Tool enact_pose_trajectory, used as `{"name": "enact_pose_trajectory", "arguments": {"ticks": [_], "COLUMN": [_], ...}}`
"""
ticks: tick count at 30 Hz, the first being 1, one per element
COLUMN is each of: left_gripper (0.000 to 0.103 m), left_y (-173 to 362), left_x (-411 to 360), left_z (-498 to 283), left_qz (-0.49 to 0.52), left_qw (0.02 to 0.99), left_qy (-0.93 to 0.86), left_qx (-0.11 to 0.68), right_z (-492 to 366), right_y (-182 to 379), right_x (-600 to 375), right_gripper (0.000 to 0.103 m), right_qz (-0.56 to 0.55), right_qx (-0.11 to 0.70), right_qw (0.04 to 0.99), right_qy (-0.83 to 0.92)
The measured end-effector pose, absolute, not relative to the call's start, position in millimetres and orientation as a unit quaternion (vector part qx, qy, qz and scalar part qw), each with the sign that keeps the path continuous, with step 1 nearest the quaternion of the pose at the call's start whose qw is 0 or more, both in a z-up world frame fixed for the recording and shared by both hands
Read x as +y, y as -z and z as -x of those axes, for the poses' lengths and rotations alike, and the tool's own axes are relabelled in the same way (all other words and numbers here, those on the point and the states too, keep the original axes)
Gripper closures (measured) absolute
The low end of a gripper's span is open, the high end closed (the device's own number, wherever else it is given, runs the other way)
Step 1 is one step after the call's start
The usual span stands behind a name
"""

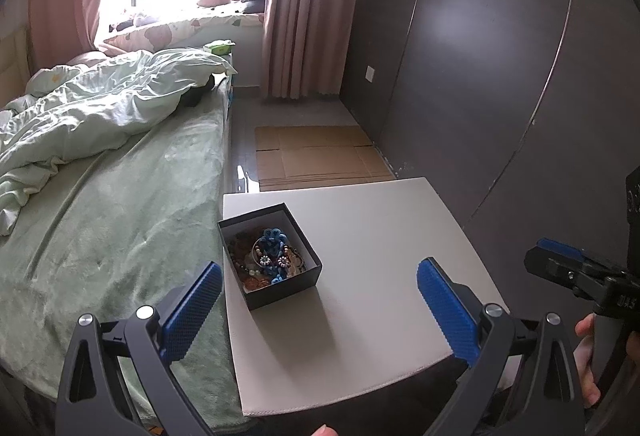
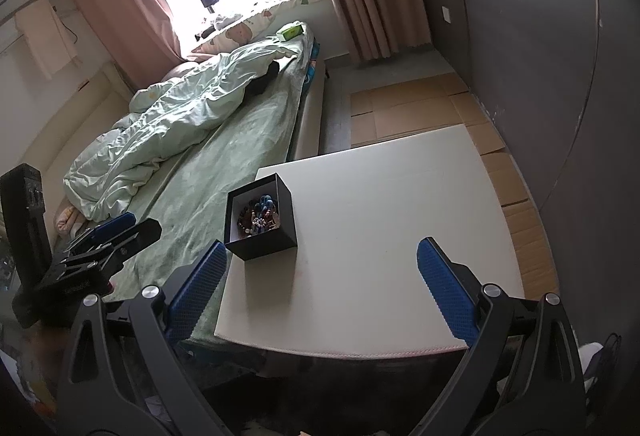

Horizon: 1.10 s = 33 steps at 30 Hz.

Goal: Organize jewelry

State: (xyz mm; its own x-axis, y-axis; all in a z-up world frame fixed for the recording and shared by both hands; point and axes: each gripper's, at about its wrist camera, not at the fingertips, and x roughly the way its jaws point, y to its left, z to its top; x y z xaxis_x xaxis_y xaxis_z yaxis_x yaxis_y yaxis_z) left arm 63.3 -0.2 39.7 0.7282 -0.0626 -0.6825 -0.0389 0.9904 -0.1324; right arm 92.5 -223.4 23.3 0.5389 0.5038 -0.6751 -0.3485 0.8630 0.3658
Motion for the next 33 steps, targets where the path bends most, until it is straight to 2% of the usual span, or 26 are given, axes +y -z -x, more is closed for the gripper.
{"name": "enact_pose_trajectory", "arguments": {"ticks": [33], "left_gripper": [0.008], "left_y": [-56.9], "left_x": [-2.9], "left_z": [-51.5], "left_qz": [0.064], "left_qw": [0.933], "left_qy": [0.006], "left_qx": [0.355], "right_z": [-90.7], "right_y": [-29.5], "right_x": [-239.0], "right_gripper": [0.007], "right_qz": [-0.104], "right_qx": [0.405], "right_qw": [0.877], "right_qy": [-0.236]}}
